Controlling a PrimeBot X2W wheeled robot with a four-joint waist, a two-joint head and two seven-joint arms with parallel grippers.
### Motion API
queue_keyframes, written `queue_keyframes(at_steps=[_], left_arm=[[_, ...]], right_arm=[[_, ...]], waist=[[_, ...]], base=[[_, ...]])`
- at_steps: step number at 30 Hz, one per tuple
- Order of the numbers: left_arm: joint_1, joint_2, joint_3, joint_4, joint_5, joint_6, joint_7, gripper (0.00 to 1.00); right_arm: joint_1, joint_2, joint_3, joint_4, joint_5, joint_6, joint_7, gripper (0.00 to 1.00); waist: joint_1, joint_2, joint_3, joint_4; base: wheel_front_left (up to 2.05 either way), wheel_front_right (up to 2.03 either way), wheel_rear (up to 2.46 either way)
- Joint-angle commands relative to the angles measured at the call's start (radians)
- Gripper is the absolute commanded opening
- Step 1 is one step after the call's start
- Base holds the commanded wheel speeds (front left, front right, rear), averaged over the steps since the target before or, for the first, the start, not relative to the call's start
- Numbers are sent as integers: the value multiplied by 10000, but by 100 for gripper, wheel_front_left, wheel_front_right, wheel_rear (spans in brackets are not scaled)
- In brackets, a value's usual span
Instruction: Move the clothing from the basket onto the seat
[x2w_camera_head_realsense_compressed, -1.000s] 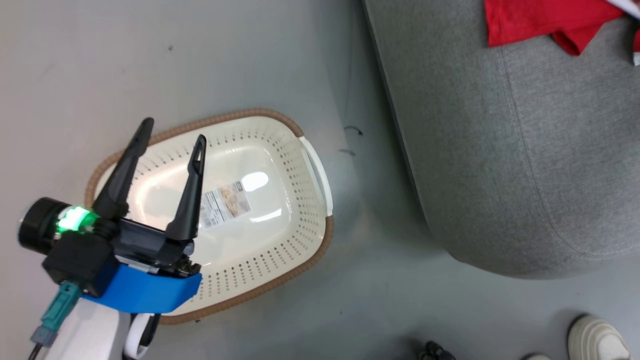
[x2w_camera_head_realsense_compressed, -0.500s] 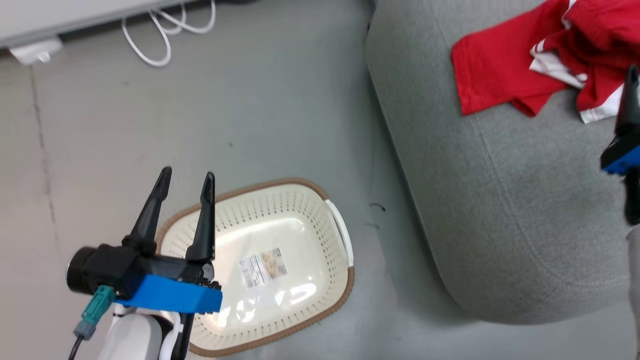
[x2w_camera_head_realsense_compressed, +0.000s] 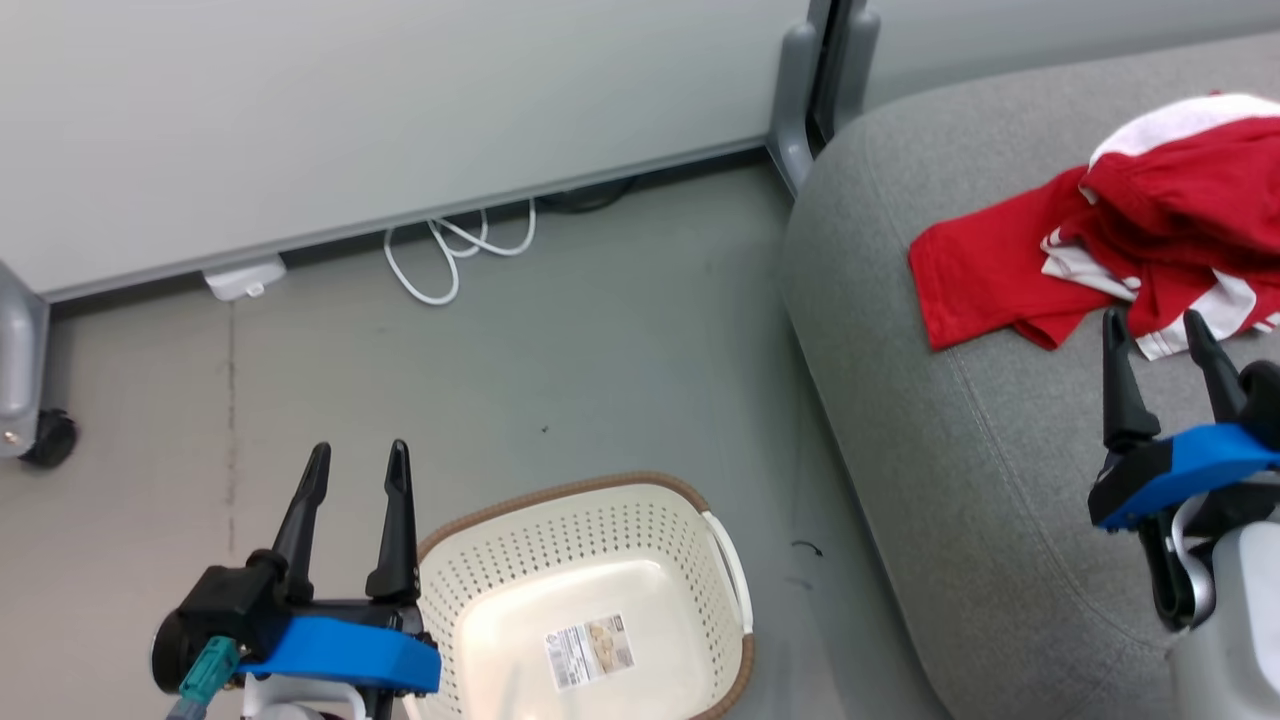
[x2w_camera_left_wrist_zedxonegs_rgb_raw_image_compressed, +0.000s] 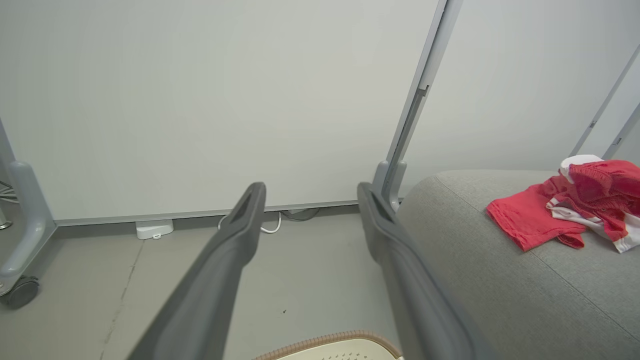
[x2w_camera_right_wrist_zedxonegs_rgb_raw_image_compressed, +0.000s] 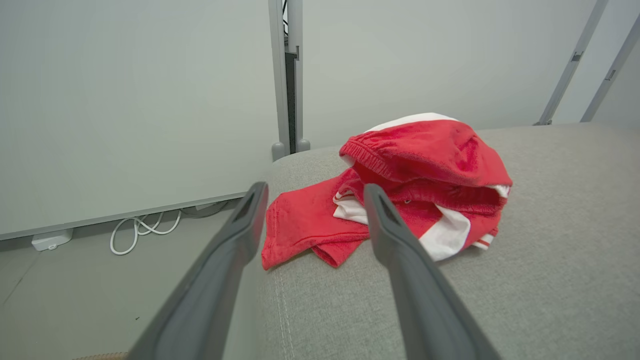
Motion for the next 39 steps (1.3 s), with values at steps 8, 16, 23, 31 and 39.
queue_keyframes(at_steps=[8, 16, 23, 31, 39], left_arm=[[363, -221, 412, 488, 97, -75, -30, 100], [470, -300, 753, 898, 146, -85, -32, 100], [494, -344, 994, 1241, 134, -89, -32, 100], [593, -371, 1023, 1504, 134, -134, -33, 100], [484, -374, 888, 1752, 184, -178, -33, 100]], right_arm=[[2078, 732, 147, -2777, -176, 2, 995, 100], [3253, 1061, 368, -3844, -83, 3, 1447, 100], [4004, 1144, 665, -3978, -7, 3, 1349, 100], [4362, 1142, 1263, -3775, 223, 3, 1254, 100], [4409, 1141, 1787, -3826, 11, 2, 1221, 100]], waist=[[3, -1, -923, 618], [3, -1, -1250, 986], [3, -1, -1424, 1386], [3, -1, -1540, 1762], [3, -1, -1582, 1985]], base=[[0, 0, 0], [0, 0, 0], [0, 0, 0], [0, 0, 0], [0, 0, 0]])
